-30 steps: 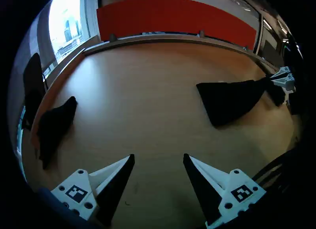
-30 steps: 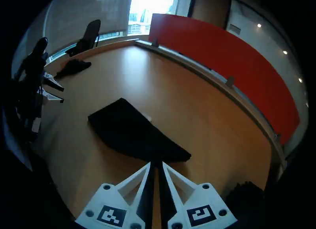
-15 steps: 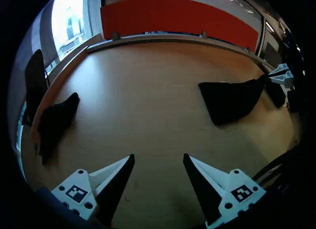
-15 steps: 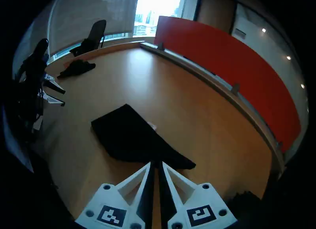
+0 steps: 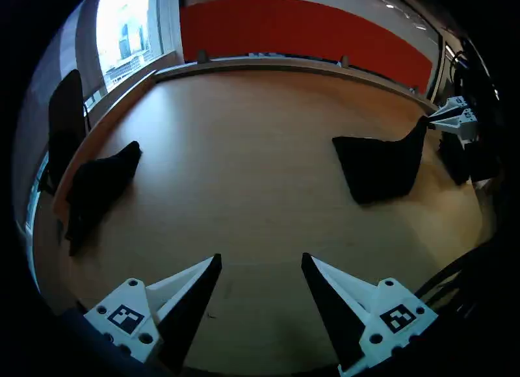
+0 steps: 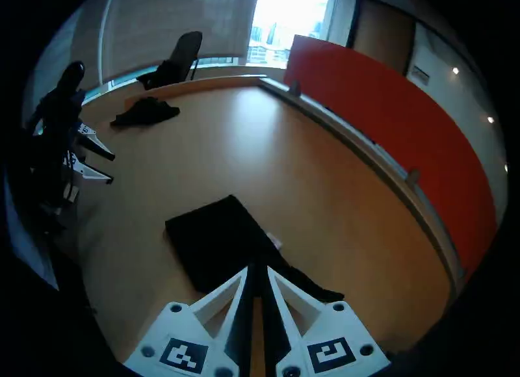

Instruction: Fold towel

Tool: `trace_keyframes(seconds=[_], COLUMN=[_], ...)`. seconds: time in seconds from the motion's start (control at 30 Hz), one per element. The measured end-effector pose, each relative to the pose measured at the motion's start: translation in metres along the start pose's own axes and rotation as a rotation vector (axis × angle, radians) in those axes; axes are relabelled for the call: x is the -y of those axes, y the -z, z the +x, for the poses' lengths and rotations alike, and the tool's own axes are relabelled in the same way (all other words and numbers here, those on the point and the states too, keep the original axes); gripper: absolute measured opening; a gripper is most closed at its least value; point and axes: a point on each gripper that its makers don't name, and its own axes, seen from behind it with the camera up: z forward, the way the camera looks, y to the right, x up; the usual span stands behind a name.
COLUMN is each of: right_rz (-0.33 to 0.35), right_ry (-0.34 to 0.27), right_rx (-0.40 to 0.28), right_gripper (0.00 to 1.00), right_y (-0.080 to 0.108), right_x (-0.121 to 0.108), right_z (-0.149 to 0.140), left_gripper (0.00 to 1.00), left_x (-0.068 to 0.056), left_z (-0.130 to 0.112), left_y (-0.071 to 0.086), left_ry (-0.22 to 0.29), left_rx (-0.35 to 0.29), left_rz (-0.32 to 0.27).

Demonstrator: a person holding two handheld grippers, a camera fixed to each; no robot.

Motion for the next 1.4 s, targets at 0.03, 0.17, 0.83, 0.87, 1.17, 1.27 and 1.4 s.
trace_keyframes(seconds=[0.03, 0.17, 0.83, 0.87, 1.17, 1.27, 1.4], right_rz=[0.009, 0.043, 0.202, 0.203, 0.21, 0.209, 0.214], right_ry=[0.009, 0.042, 0.104, 0.104, 0.086, 0.077, 0.067], right_rx=[0.0, -0.001, 0.06, 0.062, 0.061, 0.061, 0.055], right_gripper=[0.06, 0.06, 0.06, 0.06, 0.06, 0.07, 0.16], right_y=[-0.004, -0.018, -0.09, -0.091, -0.091, -0.091, -0.091], right_x=[0.003, 0.015, 0.086, 0.086, 0.087, 0.088, 0.09], right_z=[0.004, 0.016, 0.023, 0.022, 0.022, 0.022, 0.022], left_gripper=[0.91, 0.91, 0.91, 0.91, 0.91, 0.91, 0.91], left_x=[0.001, 0.005, 0.018, 0.019, 0.021, 0.02, 0.02], left_z=[-0.001, -0.004, -0.018, -0.018, -0.017, -0.016, -0.016], left_y=[0.001, 0.006, 0.021, 0.021, 0.019, 0.019, 0.02], left_ry=[0.003, 0.015, 0.052, 0.054, 0.053, 0.052, 0.05], left_rx=[0.0, -0.003, 0.001, 0.001, 0.003, 0.002, 0.003], left_rz=[0.002, 0.009, 0.03, 0.031, 0.033, 0.032, 0.036])
